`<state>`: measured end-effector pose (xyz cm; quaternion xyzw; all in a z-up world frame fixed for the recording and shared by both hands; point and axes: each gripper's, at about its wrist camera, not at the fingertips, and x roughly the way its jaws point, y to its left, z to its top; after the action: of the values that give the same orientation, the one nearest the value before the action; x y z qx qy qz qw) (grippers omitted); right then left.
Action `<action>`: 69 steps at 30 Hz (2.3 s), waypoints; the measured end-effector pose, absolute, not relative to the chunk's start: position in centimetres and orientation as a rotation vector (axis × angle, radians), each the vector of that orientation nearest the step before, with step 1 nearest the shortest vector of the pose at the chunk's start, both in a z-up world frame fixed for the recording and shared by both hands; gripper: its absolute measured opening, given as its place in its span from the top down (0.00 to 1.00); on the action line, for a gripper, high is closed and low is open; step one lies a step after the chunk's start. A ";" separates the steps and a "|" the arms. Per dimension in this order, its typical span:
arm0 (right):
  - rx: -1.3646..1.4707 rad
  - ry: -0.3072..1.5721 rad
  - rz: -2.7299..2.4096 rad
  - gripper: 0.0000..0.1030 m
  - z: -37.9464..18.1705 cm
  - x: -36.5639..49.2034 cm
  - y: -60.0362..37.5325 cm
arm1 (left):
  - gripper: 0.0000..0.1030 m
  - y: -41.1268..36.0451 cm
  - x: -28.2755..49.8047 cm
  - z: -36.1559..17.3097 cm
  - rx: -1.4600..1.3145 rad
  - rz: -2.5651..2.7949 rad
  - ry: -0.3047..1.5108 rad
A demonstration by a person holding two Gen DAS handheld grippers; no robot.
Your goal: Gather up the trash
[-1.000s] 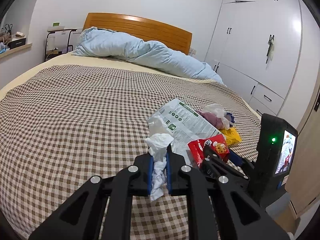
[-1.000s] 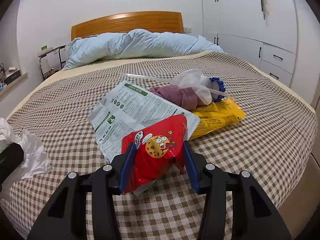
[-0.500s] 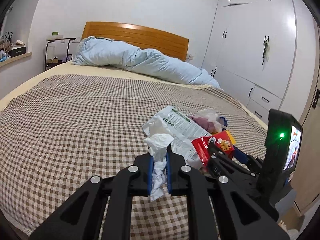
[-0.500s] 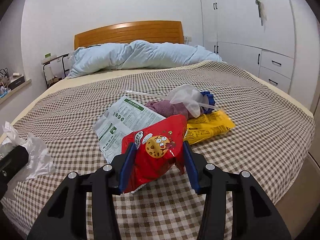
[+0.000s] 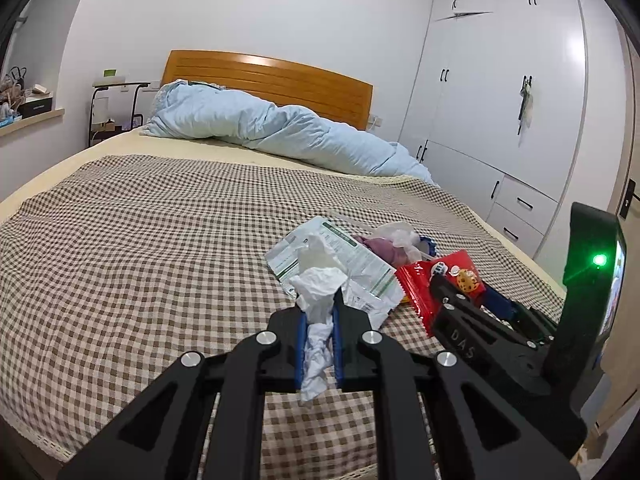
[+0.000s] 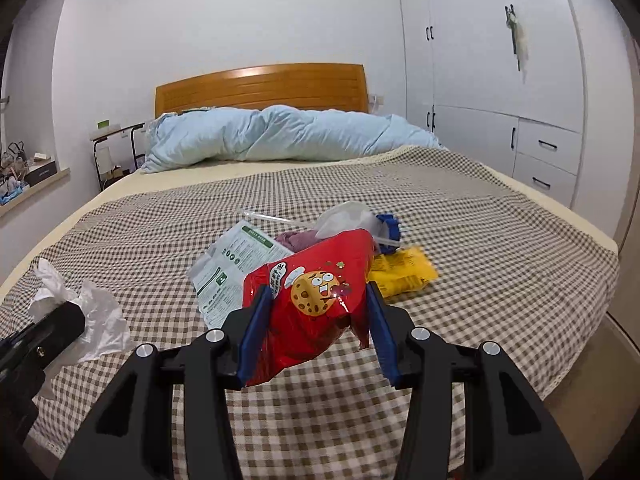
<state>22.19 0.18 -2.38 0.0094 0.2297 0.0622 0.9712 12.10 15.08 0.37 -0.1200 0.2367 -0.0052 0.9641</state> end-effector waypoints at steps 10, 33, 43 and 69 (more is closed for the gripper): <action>0.015 0.450 0.126 0.55 -2.1 21.3 -1.7 | 0.92 14.0 11.5 0.8 -0.246 -0.035 0.462; 0.044 0.418 0.093 0.55 -1.1 18.5 -7.3 | 0.92 10.6 9.9 1.1 -0.196 -0.101 0.455; 0.047 0.412 0.085 0.55 -1.1 16.5 -9.5 | 0.92 9.3 8.5 1.1 -0.179 -0.131 0.455; 0.042 0.418 0.088 0.55 -2.0 9.7 -16.4 | 0.92 3.5 3.7 -0.3 -0.179 -0.224 0.479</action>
<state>9.70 -16.42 -2.02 0.0211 0.2072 0.0437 0.9771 3.65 3.46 -0.28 -0.0885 0.2366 -0.1105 0.9612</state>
